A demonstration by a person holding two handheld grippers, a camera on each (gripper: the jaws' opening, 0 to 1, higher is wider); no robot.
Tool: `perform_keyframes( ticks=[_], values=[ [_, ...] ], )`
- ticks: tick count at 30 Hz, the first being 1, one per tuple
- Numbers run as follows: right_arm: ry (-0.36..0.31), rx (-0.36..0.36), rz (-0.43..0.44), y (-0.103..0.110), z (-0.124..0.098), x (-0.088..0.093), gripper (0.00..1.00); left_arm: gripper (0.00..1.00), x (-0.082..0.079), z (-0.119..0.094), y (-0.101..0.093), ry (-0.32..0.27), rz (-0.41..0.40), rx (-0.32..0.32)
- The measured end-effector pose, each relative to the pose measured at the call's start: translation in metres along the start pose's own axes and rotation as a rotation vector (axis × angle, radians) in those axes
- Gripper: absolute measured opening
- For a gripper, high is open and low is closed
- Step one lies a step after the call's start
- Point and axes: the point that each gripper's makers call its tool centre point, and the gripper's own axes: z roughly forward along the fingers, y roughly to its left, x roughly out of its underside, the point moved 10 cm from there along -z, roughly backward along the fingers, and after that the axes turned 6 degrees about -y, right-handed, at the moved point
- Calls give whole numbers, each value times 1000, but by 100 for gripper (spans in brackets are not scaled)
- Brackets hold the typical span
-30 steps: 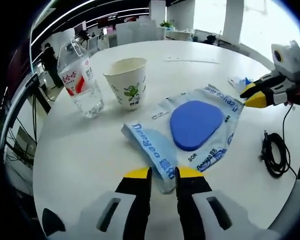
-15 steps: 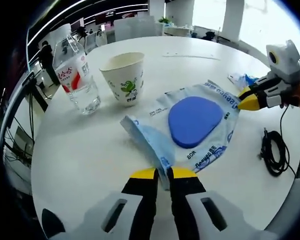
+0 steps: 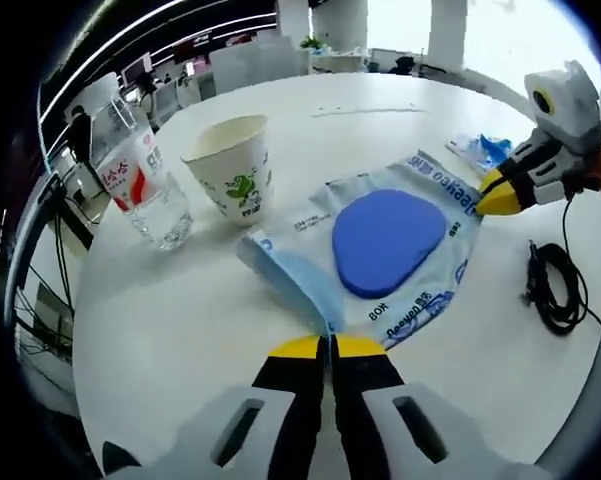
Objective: Arrange the tabletop items into an orderly group along one side of the table until the central work area is clear of visible clutter.
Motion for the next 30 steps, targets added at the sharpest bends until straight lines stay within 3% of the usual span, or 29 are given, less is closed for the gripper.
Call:
perform_keyframes(
  ticks=[5,14,30],
  values=[
    [-2,35,2,5,-4,0,0,0,0,0,4,-24,-29,12],
    [-11,103,7,10,-16,-13,0,0,-9,-4,9,-48,6,82],
    [-12,224,62,33,-48,-18,0,0,-25,-16,10,-87,34,193]
  ],
)
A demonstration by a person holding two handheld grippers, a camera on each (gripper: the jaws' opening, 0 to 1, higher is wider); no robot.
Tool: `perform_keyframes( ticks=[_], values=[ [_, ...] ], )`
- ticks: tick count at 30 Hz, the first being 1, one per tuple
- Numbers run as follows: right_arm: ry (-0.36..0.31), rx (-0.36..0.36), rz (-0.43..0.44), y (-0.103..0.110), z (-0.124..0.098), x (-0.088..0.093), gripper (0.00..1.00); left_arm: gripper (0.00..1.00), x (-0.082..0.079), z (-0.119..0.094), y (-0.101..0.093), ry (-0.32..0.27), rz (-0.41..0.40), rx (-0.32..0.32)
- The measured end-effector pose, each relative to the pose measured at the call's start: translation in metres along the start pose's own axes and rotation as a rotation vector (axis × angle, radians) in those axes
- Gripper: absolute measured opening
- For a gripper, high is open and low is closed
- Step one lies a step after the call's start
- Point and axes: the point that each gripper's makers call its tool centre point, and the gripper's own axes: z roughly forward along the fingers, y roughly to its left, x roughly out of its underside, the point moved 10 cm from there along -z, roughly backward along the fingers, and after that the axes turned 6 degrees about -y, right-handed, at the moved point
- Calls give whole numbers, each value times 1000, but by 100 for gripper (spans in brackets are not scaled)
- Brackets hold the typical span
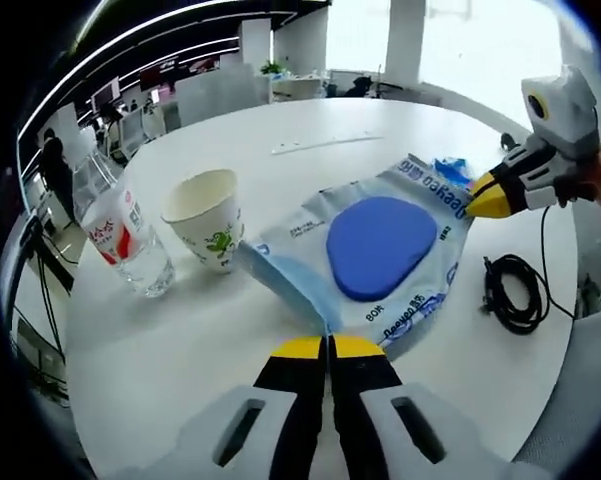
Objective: Arrange the tabletop items into an orderly group along one side of the table until the central work area is clear of visible clutter.
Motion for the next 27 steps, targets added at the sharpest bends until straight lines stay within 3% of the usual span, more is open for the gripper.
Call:
perform_keyframes(
  ticks=[8,13,27],
  values=[
    [0,67,33,3,-16,4,0,0,-9,1,-6,-22,94,67],
    [-3,90,40,5,-24,5,0,0,-15,2,-8,-26,101,96],
    [-37,103,65,0,-24,7,0,0,-26,8,-5,-34,126,89]
  ],
)
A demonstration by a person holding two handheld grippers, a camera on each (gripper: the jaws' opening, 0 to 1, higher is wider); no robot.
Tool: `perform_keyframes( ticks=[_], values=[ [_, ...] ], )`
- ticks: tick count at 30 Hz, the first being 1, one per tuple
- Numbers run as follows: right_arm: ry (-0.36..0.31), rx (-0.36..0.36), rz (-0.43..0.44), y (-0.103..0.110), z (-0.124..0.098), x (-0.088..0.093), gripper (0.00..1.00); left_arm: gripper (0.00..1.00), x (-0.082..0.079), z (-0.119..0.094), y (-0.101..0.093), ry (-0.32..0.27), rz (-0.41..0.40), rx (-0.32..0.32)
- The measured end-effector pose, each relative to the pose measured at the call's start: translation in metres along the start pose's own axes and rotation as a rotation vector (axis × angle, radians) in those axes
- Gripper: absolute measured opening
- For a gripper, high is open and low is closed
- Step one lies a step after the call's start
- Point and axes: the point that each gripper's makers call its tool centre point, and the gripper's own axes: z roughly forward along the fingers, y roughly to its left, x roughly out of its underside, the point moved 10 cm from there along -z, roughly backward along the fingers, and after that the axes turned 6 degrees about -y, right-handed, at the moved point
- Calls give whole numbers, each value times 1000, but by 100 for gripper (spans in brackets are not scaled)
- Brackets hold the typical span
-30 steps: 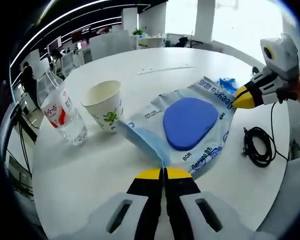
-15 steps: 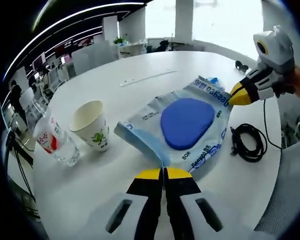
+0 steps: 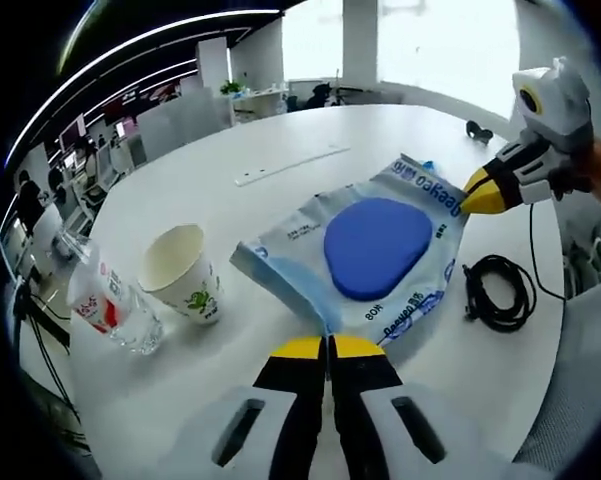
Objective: Arrange the tabletop items into an orderly group along one side of the table until the central work area is clear of visible clutter.
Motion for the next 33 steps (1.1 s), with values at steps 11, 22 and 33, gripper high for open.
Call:
perform_keyframes(
  ticks=[11,22,33],
  values=[
    [-5,-17,29,-9,11,6,0,0,-6,14,7,18,1,-4],
    [-11,-19,56,-28,26,5,0,0,-14,37,16,24,0,-14],
    [-16,-15,80,-41,46,5,0,0,-22,55,26,30,-3,-38]
  ],
)
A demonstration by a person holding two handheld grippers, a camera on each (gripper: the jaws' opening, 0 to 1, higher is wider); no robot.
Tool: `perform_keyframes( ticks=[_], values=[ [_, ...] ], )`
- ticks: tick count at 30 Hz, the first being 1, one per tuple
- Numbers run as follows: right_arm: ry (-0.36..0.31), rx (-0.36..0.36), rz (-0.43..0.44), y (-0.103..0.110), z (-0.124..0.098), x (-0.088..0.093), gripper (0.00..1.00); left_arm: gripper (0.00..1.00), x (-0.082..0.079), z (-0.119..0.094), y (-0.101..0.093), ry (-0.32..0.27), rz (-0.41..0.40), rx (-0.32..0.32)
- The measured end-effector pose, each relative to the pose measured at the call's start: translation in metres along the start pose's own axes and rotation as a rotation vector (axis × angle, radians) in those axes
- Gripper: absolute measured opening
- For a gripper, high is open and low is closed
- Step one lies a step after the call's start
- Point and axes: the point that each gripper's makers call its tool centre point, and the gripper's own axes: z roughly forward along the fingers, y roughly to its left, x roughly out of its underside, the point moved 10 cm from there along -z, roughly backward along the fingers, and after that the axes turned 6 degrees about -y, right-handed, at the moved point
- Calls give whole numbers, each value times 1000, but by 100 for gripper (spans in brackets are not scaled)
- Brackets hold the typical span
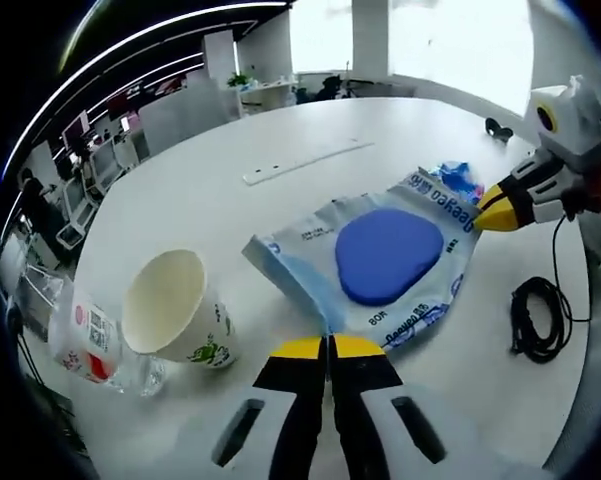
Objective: Arrange the tabletop items into an orderly group along one side of the table until the central work area is clear of visible clutter.
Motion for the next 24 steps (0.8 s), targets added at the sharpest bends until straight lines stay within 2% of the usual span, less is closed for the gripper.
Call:
perform_keyframes(
  ticks=[10,24],
  values=[
    [-1,-1,9,-10,9,3,0,0,-2,17,3,16,18,-3],
    [1,0,16,-16,23,5,0,0,0,30,8,40,20,-18]
  ],
)
